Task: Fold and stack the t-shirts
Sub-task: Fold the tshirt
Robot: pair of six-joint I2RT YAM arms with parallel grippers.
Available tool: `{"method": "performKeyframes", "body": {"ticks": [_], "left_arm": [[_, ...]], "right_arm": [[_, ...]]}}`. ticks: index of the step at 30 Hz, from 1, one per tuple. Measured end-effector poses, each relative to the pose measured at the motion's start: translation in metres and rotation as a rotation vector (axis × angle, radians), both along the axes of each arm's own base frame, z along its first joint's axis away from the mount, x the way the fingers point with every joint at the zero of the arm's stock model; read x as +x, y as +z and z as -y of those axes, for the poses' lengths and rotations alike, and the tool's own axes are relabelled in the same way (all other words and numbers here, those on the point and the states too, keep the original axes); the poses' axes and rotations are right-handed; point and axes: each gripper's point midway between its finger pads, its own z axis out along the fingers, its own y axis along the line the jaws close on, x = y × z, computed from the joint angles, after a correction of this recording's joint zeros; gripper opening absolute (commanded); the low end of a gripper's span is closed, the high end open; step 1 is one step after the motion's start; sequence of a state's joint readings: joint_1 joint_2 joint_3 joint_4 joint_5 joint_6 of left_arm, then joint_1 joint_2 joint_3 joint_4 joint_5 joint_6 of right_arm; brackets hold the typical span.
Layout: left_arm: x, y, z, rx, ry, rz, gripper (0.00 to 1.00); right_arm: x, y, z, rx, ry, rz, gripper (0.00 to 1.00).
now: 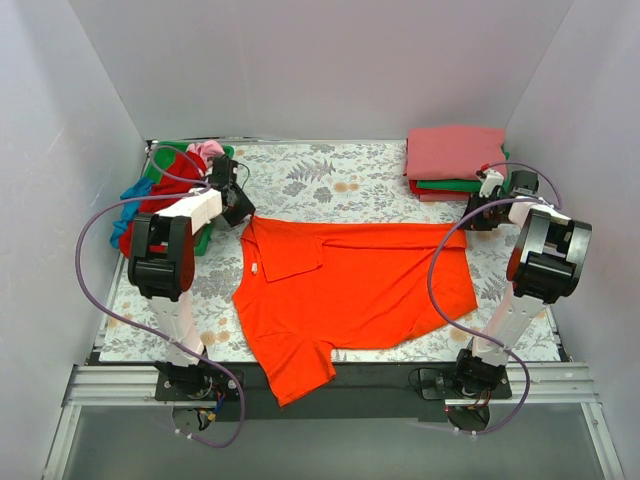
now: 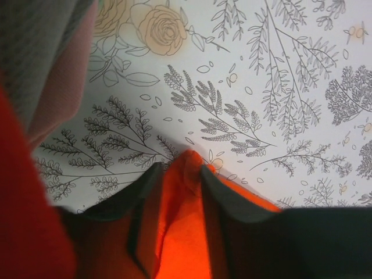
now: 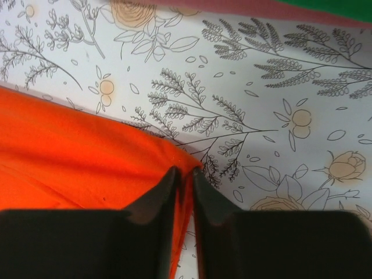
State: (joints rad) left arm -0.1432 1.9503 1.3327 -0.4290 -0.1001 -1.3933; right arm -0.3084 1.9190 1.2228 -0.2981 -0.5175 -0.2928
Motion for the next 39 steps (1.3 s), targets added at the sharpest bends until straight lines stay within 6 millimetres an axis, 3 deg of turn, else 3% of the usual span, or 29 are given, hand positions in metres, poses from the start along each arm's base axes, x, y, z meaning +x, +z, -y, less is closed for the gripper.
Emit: {"method": "performKeyframes", "body": {"ticks": [5,8,12,16,19,22,26,28,33,36,39], "left_arm": [[0.005,0.013,0.002,-0.016,-0.04,0.038,0.46],[0.006,0.038,0.007,-0.036,-0.083,0.1,0.52],[-0.002,0.105,0.012,-0.051,-0.156,0.272,0.59],[-0.027,0.189,0.015,-0.065,-0.212,0.503,0.7],[-0.065,0.216,0.019,-0.107,-0.253,0.596,0.79],[-0.106,0.211,0.026,-0.168,-0.303,0.593,0.8],[-0.154,0.176,0.047,-0.308,-0.39,0.482,0.77],[-0.177,0.16,0.059,-0.402,-0.422,0.414,0.7],[-0.232,0.124,0.091,-0.568,-0.475,0.184,0.67],[-0.274,0.106,0.123,-0.56,-0.596,0.02,0.66],[-0.312,0.093,0.138,-0.498,-0.701,-0.116,0.58]], "right_arm": [[0.01,0.008,0.008,-0.028,-0.008,0.027,0.44],[0.015,0.012,0.013,-0.052,-0.009,0.045,0.56],[0.016,0.015,0.018,-0.082,-0.011,0.054,0.63],[0.007,0.035,0.016,-0.12,0.013,0.103,0.73],[-0.015,0.055,0.006,-0.161,0.066,0.155,0.77],[-0.041,0.072,-0.013,-0.203,0.165,0.218,0.79],[-0.096,0.079,-0.047,-0.248,0.425,0.289,0.79],[-0.127,0.073,-0.061,-0.271,0.593,0.308,0.79],[-0.203,0.037,-0.08,-0.262,1.035,0.271,0.75],[-0.221,0.032,-0.084,-0.23,1.156,0.265,0.74],[-0.235,0.029,-0.09,-0.186,1.261,0.268,0.74]]}}
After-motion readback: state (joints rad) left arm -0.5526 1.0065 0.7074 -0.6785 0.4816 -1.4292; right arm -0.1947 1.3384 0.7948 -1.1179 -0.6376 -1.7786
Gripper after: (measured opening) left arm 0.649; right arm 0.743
